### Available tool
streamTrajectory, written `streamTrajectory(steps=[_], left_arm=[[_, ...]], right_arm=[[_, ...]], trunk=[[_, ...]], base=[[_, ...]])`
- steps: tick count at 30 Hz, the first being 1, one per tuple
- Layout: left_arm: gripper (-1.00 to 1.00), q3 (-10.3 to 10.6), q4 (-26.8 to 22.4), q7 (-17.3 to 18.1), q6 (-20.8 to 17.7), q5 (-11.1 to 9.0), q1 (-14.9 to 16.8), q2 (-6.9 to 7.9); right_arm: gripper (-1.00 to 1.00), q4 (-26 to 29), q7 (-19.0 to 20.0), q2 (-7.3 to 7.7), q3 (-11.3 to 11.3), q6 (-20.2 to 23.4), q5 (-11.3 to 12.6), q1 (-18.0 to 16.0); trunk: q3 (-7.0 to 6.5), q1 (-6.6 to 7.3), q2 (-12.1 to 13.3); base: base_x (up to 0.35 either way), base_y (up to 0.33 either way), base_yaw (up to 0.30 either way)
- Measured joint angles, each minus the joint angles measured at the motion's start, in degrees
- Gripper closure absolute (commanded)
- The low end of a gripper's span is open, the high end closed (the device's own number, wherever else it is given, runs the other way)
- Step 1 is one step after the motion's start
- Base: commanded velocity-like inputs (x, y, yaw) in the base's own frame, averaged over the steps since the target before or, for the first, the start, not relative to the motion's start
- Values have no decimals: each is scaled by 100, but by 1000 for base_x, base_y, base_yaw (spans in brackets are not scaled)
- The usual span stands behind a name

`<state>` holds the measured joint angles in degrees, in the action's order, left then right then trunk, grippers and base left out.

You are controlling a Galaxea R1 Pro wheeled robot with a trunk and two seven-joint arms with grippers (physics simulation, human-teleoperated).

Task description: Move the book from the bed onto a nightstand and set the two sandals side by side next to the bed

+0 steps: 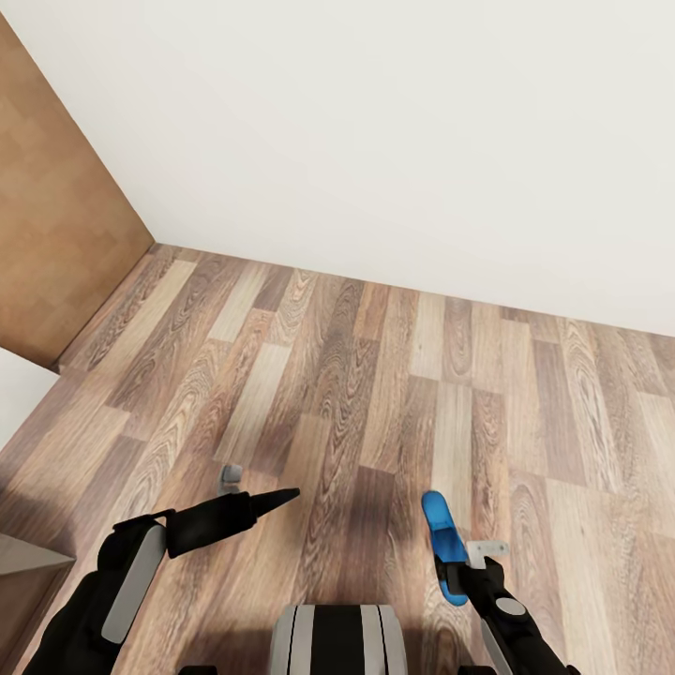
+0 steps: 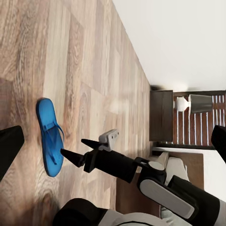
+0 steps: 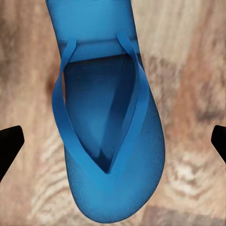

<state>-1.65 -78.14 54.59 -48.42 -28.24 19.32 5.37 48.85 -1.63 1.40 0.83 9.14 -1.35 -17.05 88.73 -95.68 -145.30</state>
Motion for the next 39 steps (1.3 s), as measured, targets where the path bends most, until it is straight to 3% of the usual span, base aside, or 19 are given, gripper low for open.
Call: streamTrajectory(steps=[22,35,39], left_arm=[[-100,0,18,0,-2,-1,0,0],[-100,0,18,0,-3,0,0,-1],[-100,0,18,0,-4,-1,0,-1]], right_arm=[[-100,-9,-8,0,-8,0,0,0],[-100,-9,1,0,-8,0,0,0],[-100,-9,2,0,-8,0,0,0]], trunk=[[0,0,0],[287,-34,-17],[288,-34,-17]], base=[[51,39,0],[0,0,0],[0,0,0]])
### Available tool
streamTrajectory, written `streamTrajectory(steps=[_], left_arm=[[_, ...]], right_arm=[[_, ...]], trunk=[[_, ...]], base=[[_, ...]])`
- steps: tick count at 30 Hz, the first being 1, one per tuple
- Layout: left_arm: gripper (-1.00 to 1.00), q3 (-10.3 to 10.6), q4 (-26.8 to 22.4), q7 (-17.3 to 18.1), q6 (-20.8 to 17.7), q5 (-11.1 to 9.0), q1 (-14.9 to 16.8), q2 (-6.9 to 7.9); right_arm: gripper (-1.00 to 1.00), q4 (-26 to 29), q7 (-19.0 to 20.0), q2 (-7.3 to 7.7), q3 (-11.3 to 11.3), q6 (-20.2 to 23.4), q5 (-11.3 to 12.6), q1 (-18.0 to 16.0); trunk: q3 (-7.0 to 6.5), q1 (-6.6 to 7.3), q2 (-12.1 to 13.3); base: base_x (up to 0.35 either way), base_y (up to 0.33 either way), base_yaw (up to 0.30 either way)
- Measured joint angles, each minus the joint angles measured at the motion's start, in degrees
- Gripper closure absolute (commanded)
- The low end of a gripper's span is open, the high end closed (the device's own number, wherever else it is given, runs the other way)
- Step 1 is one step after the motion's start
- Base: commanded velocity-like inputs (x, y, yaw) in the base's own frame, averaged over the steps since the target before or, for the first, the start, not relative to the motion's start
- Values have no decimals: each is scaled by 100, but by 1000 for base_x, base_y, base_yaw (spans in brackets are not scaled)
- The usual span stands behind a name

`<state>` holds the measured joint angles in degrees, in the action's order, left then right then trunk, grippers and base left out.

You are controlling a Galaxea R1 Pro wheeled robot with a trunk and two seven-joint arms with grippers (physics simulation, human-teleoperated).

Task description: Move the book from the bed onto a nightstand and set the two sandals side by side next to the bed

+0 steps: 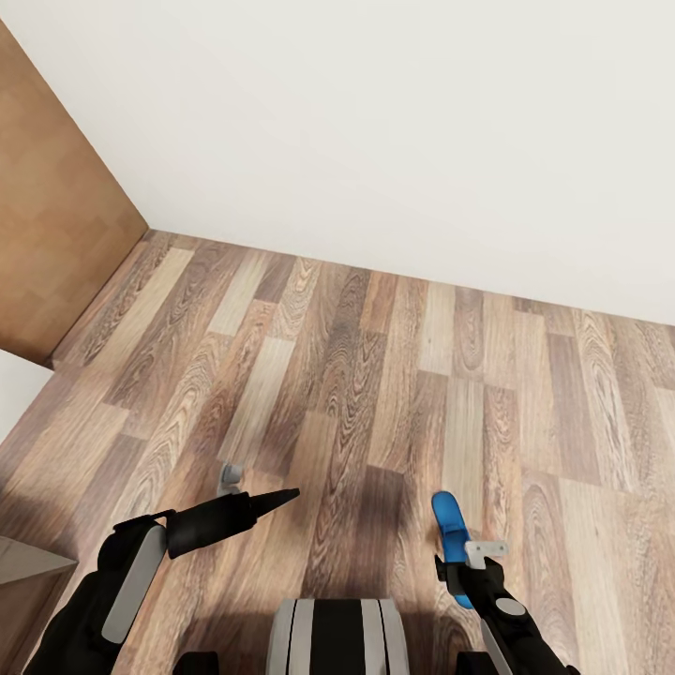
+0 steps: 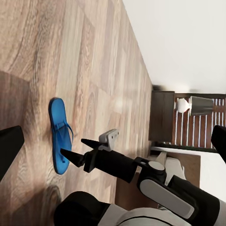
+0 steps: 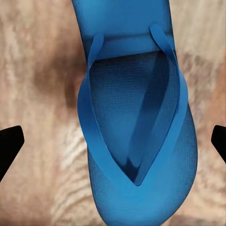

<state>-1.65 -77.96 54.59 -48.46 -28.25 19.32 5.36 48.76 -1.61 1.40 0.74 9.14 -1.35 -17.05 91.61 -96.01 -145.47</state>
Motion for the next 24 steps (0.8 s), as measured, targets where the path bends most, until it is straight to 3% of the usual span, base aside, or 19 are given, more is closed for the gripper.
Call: streamTrajectory(steps=[5,12,24], left_arm=[[-100,0,0,0,0,2,0,0],[-100,0,0,0,2,4,0,0],[-100,0,0,0,2,4,0,0]], right_arm=[[-100,0,0,0,4,0,0,0],[-100,5,1,18,12,5,8,0],[-100,17,1,20,18,9,24,0]], trunk=[[0,0,0],[154,-18,-9],[155,-18,-9]], base=[[0,0,0],[0,0,0],[0,0,0]])
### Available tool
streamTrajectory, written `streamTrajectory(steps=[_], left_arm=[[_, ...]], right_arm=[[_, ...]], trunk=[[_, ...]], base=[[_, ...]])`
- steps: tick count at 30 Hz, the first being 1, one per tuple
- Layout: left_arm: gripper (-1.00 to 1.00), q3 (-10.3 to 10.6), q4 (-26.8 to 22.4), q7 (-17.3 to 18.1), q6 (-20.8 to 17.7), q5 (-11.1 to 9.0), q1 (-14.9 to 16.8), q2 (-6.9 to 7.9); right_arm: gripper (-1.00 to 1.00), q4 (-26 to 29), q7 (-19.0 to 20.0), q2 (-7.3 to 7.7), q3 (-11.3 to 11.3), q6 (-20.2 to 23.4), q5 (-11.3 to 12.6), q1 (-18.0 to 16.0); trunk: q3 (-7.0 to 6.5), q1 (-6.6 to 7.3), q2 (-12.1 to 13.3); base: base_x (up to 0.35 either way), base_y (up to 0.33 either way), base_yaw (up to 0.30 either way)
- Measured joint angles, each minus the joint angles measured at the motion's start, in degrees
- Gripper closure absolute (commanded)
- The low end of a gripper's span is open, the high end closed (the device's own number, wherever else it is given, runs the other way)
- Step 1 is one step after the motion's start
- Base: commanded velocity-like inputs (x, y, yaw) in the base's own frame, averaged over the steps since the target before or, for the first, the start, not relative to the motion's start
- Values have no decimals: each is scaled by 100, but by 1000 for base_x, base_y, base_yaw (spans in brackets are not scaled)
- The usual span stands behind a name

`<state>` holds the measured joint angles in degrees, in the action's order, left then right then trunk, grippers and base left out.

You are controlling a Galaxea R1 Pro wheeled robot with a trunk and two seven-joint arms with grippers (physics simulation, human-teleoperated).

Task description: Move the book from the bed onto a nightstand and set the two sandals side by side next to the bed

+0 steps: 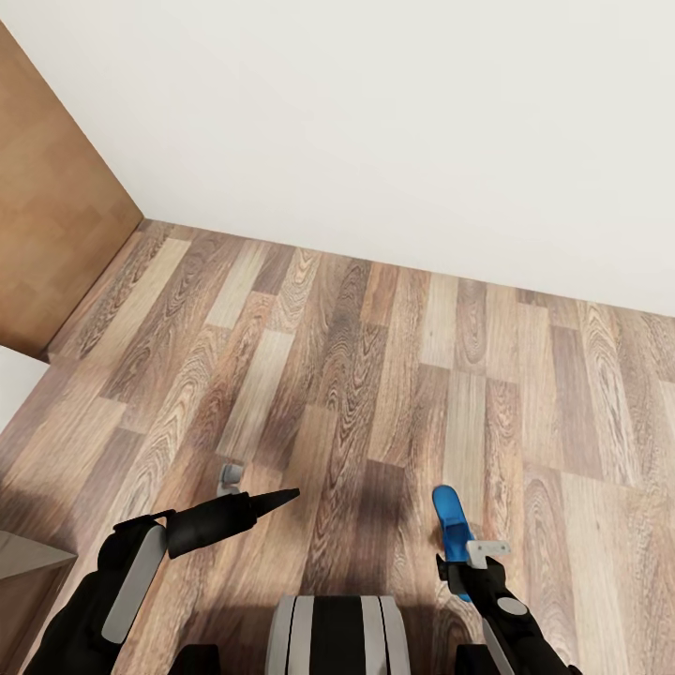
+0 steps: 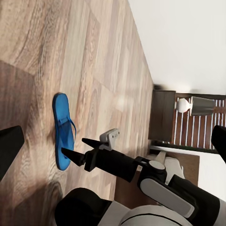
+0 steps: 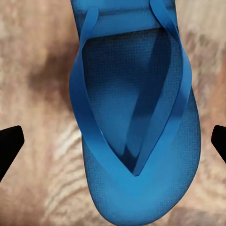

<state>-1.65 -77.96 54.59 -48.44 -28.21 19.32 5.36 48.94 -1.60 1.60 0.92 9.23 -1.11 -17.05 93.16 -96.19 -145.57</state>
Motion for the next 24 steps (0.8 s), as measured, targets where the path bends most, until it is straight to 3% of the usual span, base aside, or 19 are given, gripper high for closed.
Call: streamTrajectory(steps=[19,24], left_arm=[[-100,0,0,0,5,-4,0,0],[-100,0,0,0,5,-4,0,0]], right_arm=[[-100,-2,-1,-11,0,-5,2,0],[-100,-2,-5,-11,0,-8,0,0]], trunk=[[0,0,0],[0,2,0]], base=[[39,0,0],[166,0,0]])
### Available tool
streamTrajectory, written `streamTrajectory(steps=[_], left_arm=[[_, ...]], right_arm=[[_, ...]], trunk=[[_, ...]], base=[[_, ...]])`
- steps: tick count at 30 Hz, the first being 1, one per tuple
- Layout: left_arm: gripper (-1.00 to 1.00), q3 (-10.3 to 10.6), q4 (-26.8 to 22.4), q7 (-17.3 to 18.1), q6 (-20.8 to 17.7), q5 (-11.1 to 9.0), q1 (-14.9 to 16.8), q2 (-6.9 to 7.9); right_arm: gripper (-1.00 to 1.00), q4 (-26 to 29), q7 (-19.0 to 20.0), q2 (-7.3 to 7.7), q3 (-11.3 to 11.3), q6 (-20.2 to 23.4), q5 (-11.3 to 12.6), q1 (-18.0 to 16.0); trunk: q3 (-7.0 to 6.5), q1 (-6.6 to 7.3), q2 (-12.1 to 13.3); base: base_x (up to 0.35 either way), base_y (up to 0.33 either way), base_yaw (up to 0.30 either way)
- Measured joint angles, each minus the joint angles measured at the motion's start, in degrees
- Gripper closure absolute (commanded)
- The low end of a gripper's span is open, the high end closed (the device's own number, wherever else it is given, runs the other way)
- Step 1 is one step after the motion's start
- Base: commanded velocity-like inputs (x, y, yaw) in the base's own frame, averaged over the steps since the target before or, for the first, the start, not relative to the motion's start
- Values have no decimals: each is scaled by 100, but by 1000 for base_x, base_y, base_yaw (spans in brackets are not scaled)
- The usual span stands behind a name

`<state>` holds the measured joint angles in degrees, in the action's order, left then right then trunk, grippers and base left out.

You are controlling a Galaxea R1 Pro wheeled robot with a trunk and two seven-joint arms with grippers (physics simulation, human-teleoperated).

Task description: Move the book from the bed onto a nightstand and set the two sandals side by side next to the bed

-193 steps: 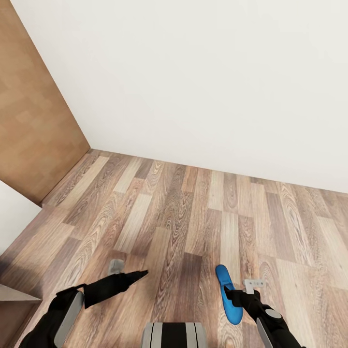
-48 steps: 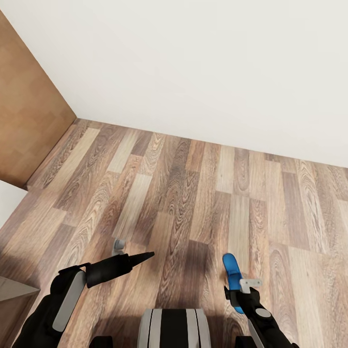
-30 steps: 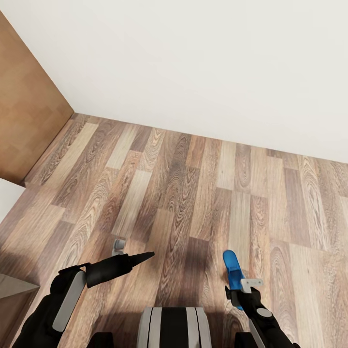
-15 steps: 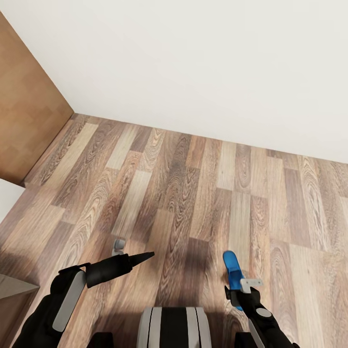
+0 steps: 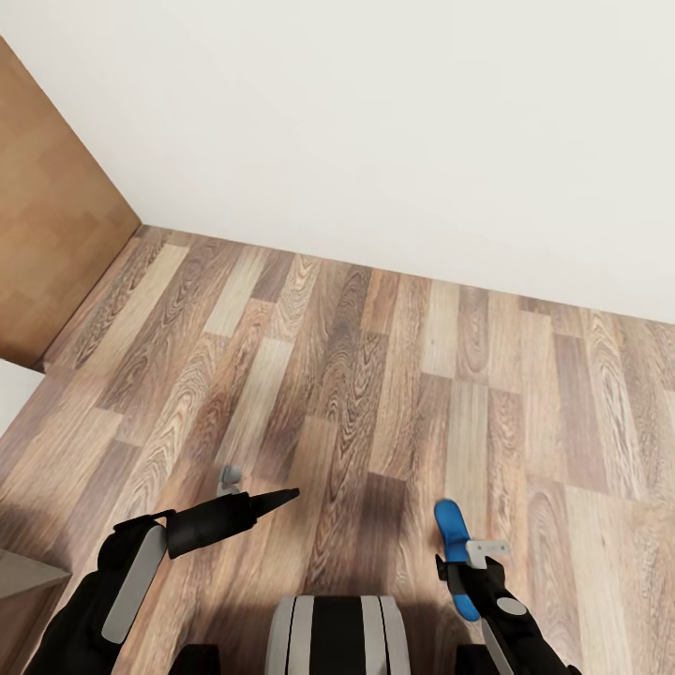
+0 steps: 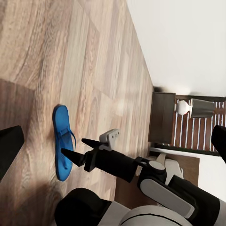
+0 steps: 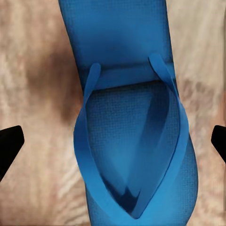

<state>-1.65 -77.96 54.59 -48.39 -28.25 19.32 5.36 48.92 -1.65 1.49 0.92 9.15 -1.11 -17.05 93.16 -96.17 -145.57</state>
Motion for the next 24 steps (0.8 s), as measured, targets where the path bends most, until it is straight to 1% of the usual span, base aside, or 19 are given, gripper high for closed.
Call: streamTrajectory(steps=[13,18,24], left_arm=[[-100,0,0,0,0,2,0,0],[-100,0,0,0,1,6,0,0],[-100,0,0,0,0,2,0,0]], right_arm=[[-100,-5,4,0,0,-1,0,0],[-100,-4,2,0,0,-1,0,0],[-100,-6,2,0,0,-1,-17,0]], trunk=[[0,-3,0],[110,-16,-6],[111,-15,-7]], base=[[13,0,0],[0,0,0],[0,0,0]])
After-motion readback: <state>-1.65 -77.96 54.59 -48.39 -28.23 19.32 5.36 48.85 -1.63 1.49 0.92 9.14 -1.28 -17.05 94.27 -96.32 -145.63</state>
